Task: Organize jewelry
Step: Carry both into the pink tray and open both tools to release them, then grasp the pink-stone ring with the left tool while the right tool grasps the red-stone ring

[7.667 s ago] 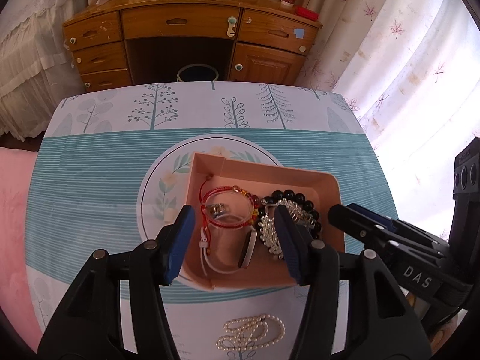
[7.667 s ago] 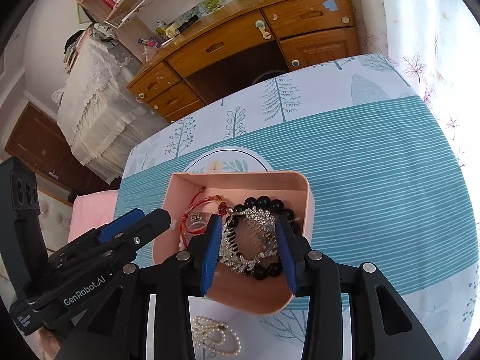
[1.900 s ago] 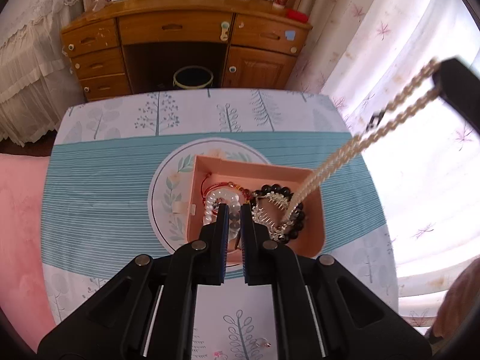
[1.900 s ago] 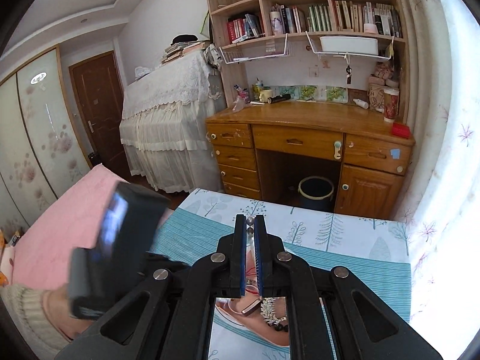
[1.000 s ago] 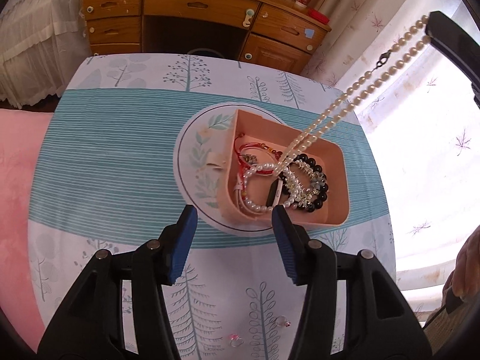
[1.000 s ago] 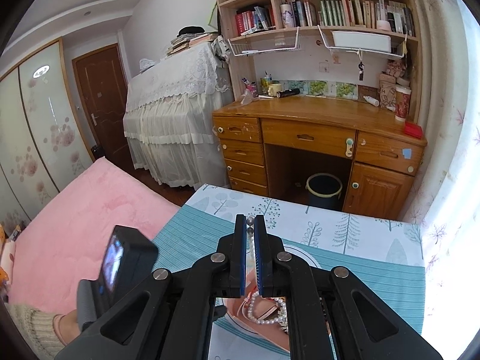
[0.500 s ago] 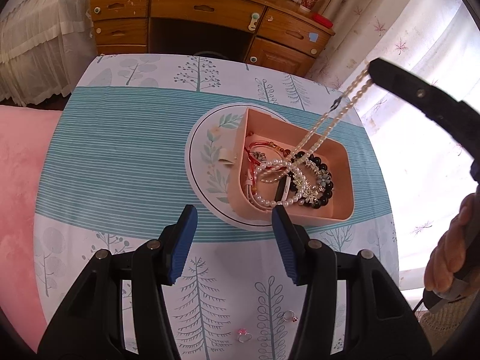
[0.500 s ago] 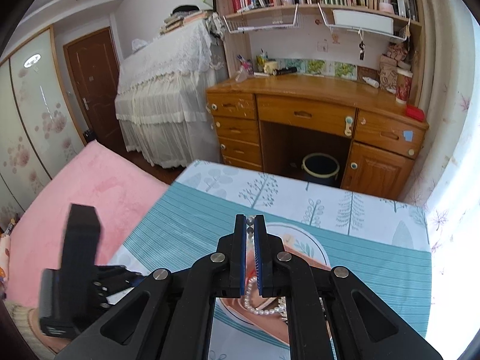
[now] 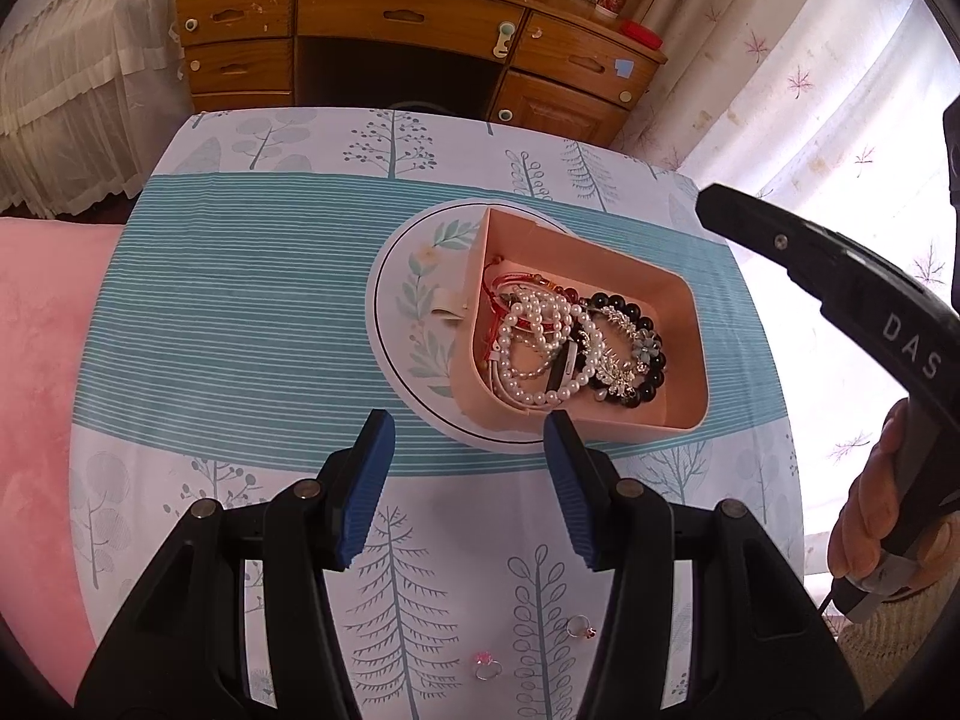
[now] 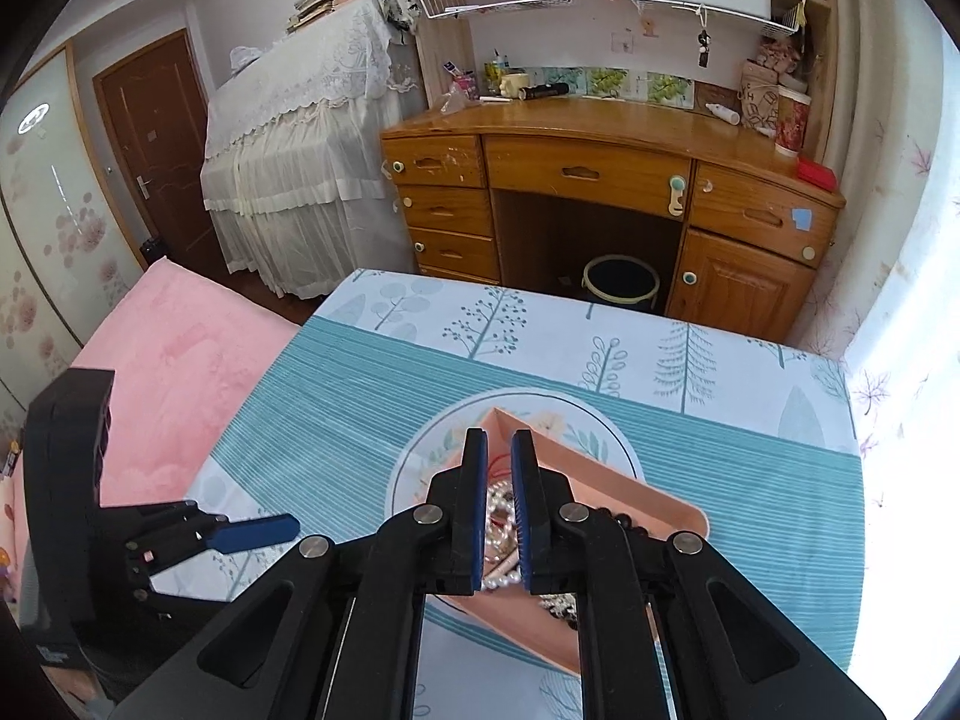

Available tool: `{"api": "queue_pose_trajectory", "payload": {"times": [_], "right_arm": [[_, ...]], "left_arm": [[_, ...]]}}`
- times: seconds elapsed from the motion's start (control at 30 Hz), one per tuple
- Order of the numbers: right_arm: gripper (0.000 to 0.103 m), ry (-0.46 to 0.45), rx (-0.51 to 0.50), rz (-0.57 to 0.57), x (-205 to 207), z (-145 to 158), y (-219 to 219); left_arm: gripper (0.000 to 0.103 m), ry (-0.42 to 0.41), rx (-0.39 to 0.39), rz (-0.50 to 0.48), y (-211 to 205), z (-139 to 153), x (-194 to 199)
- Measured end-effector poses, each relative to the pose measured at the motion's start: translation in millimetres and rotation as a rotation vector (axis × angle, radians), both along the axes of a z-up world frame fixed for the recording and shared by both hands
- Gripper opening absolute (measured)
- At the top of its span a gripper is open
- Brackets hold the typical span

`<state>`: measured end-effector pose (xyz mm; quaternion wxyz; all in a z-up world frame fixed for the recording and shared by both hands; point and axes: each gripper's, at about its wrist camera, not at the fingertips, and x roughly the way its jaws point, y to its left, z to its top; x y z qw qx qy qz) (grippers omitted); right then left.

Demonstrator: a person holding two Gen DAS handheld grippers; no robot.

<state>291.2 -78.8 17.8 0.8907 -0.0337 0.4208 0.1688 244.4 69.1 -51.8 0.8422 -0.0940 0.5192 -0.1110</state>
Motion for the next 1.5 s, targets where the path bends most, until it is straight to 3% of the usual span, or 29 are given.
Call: {"api": "queue_pose_trajectory", "payload": {"times": [0.2,0.5,0.8,1.07,1.17,1.5], "right_arm": [[0.008,0.020,-0.009,-0.013,-16.3,-12.6,-18.9],[0.008,0.077,-0.003,-0.026,-82.4,-41.5,-47.4],[0.008,0.164,0.052,-0.040,-172.1,-83.5,-65.7],[0.010,0.217,0.055,0.004,-234.3,-114.6,-61.3],[0.015,0.235,0.045,0.046,-240.4,-122.9,-48.6],[0.016,0.249,0.007,0.126,-232.4,-150.4,-21.4]], "left_arm": [[0.049,-0.015,0.020,-0.008,-0.6,4.6,-10.0],[0.048,-0.018,0.042,-0.031,2.5,1.4,-48.2],[0.049,0.024,0.053,-0.052,3.1,-26.7,-105.3],[0.048,0.085,0.010,-0.029,2.2,-60.1,-140.7],[0.048,0.096,-0.013,-0.013,4.3,-69.0,-150.0],[0.048,0.095,-0.029,-0.004,3.8,-73.6,-159.1]]}}
